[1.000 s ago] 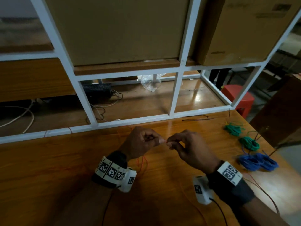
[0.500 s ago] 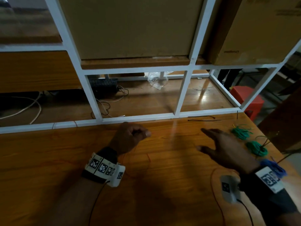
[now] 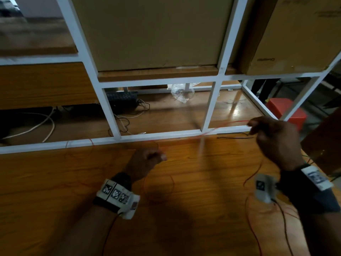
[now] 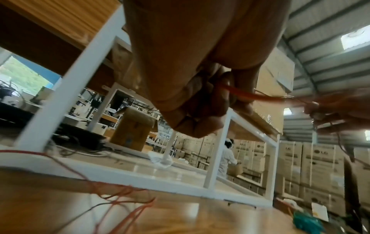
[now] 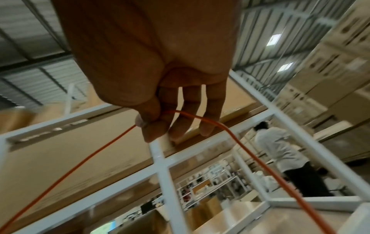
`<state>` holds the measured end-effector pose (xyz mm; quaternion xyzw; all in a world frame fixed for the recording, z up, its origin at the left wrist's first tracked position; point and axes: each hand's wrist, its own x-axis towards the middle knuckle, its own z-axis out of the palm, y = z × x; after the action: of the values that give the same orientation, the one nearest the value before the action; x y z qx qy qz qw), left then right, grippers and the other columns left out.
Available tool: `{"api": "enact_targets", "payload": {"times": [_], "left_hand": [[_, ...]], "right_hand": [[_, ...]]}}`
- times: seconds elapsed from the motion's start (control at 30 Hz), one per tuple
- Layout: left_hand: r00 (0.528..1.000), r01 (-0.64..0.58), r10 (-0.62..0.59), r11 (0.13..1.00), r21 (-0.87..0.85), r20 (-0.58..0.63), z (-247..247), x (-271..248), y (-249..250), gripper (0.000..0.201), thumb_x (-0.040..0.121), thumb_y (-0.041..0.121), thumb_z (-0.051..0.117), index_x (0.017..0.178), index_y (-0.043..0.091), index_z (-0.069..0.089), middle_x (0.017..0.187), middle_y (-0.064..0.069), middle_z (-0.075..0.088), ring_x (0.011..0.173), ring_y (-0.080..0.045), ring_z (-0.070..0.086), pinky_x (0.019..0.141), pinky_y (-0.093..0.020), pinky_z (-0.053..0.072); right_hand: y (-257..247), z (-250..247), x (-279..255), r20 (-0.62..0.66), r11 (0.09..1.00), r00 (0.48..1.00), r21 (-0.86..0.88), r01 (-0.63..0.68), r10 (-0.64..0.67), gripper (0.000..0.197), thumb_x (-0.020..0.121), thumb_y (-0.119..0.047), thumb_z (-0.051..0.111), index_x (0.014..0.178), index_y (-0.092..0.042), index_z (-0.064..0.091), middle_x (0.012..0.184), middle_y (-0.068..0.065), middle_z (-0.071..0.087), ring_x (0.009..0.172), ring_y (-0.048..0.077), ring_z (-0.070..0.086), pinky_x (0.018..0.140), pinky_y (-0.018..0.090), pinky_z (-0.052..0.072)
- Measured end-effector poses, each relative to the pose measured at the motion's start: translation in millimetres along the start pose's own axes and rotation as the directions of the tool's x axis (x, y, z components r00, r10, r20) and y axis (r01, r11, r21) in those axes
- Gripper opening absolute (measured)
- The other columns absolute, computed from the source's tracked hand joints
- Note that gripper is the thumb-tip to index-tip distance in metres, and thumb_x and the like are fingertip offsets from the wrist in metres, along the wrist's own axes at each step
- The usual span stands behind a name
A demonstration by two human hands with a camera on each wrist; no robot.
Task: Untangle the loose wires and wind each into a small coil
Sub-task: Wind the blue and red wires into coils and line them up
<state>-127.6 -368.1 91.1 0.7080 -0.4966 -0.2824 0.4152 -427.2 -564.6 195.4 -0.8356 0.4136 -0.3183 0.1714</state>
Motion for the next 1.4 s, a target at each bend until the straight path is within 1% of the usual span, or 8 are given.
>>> {"api": "enact_targets", "payload": {"times": [0.2,0.43,0.53,0.67,0.87,1.1,1.2,1.4], "left_hand": [[1.000,0.010,-0.010,0.996,-0.092,-0.004,4.6,-8.4,0.5,0.019,0.099,0.026,0.060,0.094,0.027,0.078,0.061,0.010,0.065,0.057,-0.006,0.059,0.059,-0.022,0.050],[0.997,-0.069,0.073,0.993,0.093,-0.036,26.0,9.0,21.9,0.024,0.097,0.036,0.064,0.110,0.023,0.077,0.095,0.016,0.074,0.089,0.007,0.065,0.077,-0.013,0.048],[0.992,-0.107,0.118,0.981,0.165,-0.055,20.0,8.5,22.5,0.021,0.097,0.030,0.065,0.108,0.018,0.077,0.072,0.023,0.060,0.071,0.016,0.057,0.061,-0.003,0.037],[0.988,0.029,0.006,0.976,0.218,-0.157,1.1,7.6,6.6,0.028,0.100,0.035,0.060,0.120,0.020,0.071,0.108,0.009,0.069,0.097,-0.002,0.062,0.073,-0.007,0.038],[0.988,-0.025,0.073,0.943,0.330,-0.134,0.7,6.2,-1.0,0.024,0.098,0.031,0.063,0.114,0.019,0.075,0.109,-0.002,0.076,0.098,-0.016,0.069,0.085,-0.037,0.056],[0.971,-0.228,0.239,0.895,0.383,0.021,34.7,11.2,29.3,0.017,0.098,0.028,0.061,0.103,0.026,0.077,0.090,0.007,0.075,0.075,-0.008,0.064,0.065,-0.033,0.054],[0.988,-0.135,0.148,0.965,0.224,-0.042,24.3,9.8,23.5,0.023,0.093,0.038,0.069,0.112,0.028,0.074,0.079,0.014,0.067,0.068,0.004,0.057,0.059,-0.012,0.041],[0.998,0.033,-0.036,0.997,-0.068,-0.041,10.2,-15.4,-1.1,0.036,0.081,0.033,0.082,0.114,0.024,0.070,0.064,-0.004,0.062,0.053,-0.013,0.056,0.051,-0.028,0.047]], "right_hand": [[9.9,38.6,-1.9,0.339,0.928,0.926,-0.371,-0.030,0.165,0.068,0.093,-0.047,0.068,0.152,-0.023,0.043,0.155,0.011,0.048,0.139,0.033,0.046,0.110,0.051,0.042],[-59.4,88.6,-38.7,0.336,0.906,0.923,-0.305,0.294,-0.186,0.132,0.075,-0.074,0.071,0.164,-0.019,-0.008,0.172,0.015,0.000,0.157,0.039,0.004,0.125,0.056,0.013],[-61.7,80.8,-36.0,0.173,0.881,0.955,-0.375,0.289,-0.240,0.115,0.073,-0.056,0.083,0.164,-0.025,0.020,0.169,0.021,-0.002,0.154,0.047,0.006,0.120,0.066,0.022],[-37.2,66.6,-18.5,0.091,0.840,0.994,-0.534,0.095,-0.055,0.064,0.076,-0.021,0.087,0.135,-0.026,0.063,0.162,0.018,0.023,0.148,0.047,0.015,0.109,0.072,0.035],[-29.7,83.6,-28.8,0.277,0.917,0.959,-0.363,0.168,-0.066,0.118,0.061,-0.066,0.087,0.159,-0.036,0.028,0.168,0.013,0.002,0.152,0.045,0.005,0.116,0.067,0.025],[-57.7,122.4,-33.8,0.455,0.834,0.818,-0.244,0.495,-0.352,0.031,0.092,-0.034,0.069,0.124,-0.035,0.068,0.126,-0.006,0.070,0.143,0.033,0.040,0.111,0.057,0.037],[-40.7,118.8,-26.9,0.435,0.862,0.838,-0.225,0.455,-0.329,0.022,0.091,-0.021,0.063,0.105,-0.033,0.075,0.094,-0.006,0.071,0.109,0.023,0.058,0.088,0.045,0.050],[2.3,78.6,-4.8,0.139,0.963,0.976,-0.185,0.194,-0.170,0.022,0.089,-0.004,0.069,0.103,-0.019,0.079,0.084,-0.002,0.075,0.073,0.013,0.062,0.059,0.029,0.050]]}}
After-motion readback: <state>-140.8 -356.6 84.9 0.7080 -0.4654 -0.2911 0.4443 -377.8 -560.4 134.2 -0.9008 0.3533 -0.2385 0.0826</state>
